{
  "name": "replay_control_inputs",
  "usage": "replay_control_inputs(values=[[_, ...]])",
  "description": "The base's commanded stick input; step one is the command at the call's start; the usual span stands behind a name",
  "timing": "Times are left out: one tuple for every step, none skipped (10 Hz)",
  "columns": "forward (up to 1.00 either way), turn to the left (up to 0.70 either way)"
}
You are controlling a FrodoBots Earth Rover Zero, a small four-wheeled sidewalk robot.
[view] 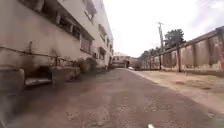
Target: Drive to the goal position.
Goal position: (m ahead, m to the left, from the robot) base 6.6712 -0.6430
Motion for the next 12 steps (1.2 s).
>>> replay_control_inputs(values=[[0.70, 0.00], [0.70, 0.00], [0.70, 0.00], [0.70, 0.00], [0.70, 0.00], [0.70, 0.00], [0.70, 0.00], [0.70, 0.00], [0.70, 0.00], [0.70, 0.00], [0.70, 0.00], [0.70, 0.00]])
